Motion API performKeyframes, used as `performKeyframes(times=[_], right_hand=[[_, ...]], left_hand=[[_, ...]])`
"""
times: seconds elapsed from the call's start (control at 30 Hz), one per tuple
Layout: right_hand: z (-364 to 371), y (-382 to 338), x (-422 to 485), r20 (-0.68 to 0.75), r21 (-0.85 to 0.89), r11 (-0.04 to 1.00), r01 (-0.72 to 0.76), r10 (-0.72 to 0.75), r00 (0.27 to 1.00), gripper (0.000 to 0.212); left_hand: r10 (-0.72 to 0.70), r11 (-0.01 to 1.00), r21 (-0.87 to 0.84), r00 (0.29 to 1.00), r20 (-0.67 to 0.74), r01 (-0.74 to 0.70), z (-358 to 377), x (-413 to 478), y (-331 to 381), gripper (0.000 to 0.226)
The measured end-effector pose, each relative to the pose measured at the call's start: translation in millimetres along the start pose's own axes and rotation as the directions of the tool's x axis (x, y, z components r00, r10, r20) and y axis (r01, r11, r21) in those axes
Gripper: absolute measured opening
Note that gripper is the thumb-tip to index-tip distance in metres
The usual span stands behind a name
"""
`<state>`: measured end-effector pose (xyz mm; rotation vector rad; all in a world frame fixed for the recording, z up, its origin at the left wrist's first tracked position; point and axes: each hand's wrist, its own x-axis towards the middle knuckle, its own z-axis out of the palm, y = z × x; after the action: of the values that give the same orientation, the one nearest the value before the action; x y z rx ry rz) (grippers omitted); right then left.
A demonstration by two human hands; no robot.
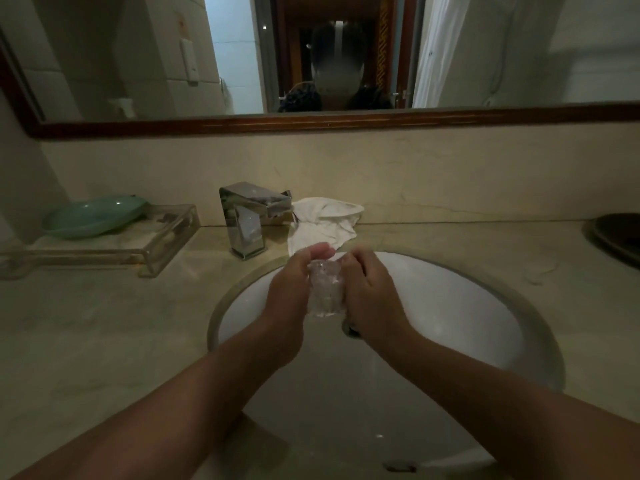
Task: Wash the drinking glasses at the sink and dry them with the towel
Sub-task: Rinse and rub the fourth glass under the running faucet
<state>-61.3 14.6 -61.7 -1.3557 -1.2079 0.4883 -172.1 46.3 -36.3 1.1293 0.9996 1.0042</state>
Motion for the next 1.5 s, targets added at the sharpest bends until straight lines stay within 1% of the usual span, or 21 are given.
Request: performKeyframes(times=[0.07,0.13,0.2,0.3,0.43,0.53,0.6,0.67,0.73,0.8,0.87,0.93,0.97,1.03,1.1,1.2,1.27,1.33,1.4,1.43,1.5], right_hand=[[-2,2,-3,0.039,0.052,0.996,-0.073,0.071,0.997,0.022],[-2,0,-1,0.054,0.082,0.994,-0.073,0.068,0.996,0.023],[0,-1,-4,0.041,0.101,0.989,-0.104,0.101,0.994,0.024],[3,2,-4,0.003,0.059,0.998,0.014,-0.014,1.000,0.020],[8,7,-3,0.008,0.021,1.000,-0.024,0.023,1.000,0.021],[8,7,0,0.075,0.083,0.982,-0.170,0.164,0.984,0.025],[5,12,2,0.147,0.026,0.963,-0.269,0.262,0.954,0.030],[2,16,5,0.212,-0.010,0.927,-0.374,0.367,0.906,0.033],[-2,17,10,0.231,0.029,0.885,-0.465,0.447,0.864,0.035],[-8,17,16,0.201,0.087,0.867,-0.491,0.467,0.861,0.033],[-14,19,22,0.103,0.063,0.917,-0.393,0.386,0.917,0.031],[-22,22,26,-0.006,-0.101,0.981,-0.168,0.168,0.986,0.028],[-26,23,27,-0.028,-0.220,0.975,-0.042,0.036,0.999,0.026],[-32,22,29,0.003,-0.396,0.904,0.164,-0.177,0.984,0.026],[-33,21,29,0.047,-0.492,0.834,0.252,-0.263,0.964,0.029],[-32,21,29,0.098,-0.567,0.766,0.302,-0.301,0.948,0.028],[-31,21,29,0.108,-0.575,0.755,0.316,-0.313,0.944,0.028],[-31,22,30,0.113,-0.537,0.785,0.308,-0.295,0.949,0.029],[-33,24,31,0.116,-0.454,0.851,0.265,-0.239,0.964,0.028],[-34,25,32,0.110,-0.410,0.880,0.239,-0.212,0.971,0.024],[-34,26,31,0.098,-0.339,0.917,0.209,-0.186,0.978,0.015]], left_hand=[[-0.039,0.999,0.020,0.999,-0.018,0.040,0,-5,0,0.025],[-0.016,1.000,0.014,1.000,-0.010,0.016,2,-3,1,0.026],[-0.054,0.998,0.007,0.998,-0.041,0.054,-1,-3,0,0.028],[-0.033,0.999,0.026,0.999,-0.038,0.034,-2,1,2,0.027],[-0.104,0.994,0.008,0.992,-0.074,0.105,-5,2,-1,0.033],[-0.134,0.991,0.015,0.986,-0.104,0.136,-5,7,-7,0.033],[-0.198,0.979,0.027,0.975,-0.100,0.202,-5,7,-8,0.035],[-0.283,0.958,0.036,0.958,-0.046,0.284,-8,8,-9,0.039],[-0.348,0.936,0.049,0.938,-0.007,0.348,-9,9,-10,0.041],[-0.390,0.921,0.029,0.920,0.029,0.389,-8,8,-8,0.039],[-0.428,0.904,0.039,0.903,0.044,0.426,-8,7,-6,0.036],[-0.444,0.895,0.068,0.895,0.051,0.440,-10,8,-7,0.035],[-0.451,0.892,0.071,0.891,0.057,0.447,-11,8,-6,0.038],[-0.471,0.881,0.076,0.879,0.071,0.466,-12,8,-5,0.043],[-0.492,0.870,0.088,0.867,0.085,0.485,-13,10,-6,0.045],[-0.501,0.864,0.124,0.856,0.125,0.487,-15,12,-9,0.046],[-0.461,0.887,0.125,0.872,0.167,0.445,-17,13,-10,0.046],[-0.338,0.938,0.159,0.917,0.212,0.309,-18,15,-11,0.039],[-0.202,0.961,0.250,0.923,0.327,0.122,-18,16,-12,0.026],[-0.171,0.954,0.296,0.901,0.398,0.050,-18,16,-13,0.029],[-0.147,0.923,0.381,0.873,0.465,-0.047,-17,17,-18,0.053]])
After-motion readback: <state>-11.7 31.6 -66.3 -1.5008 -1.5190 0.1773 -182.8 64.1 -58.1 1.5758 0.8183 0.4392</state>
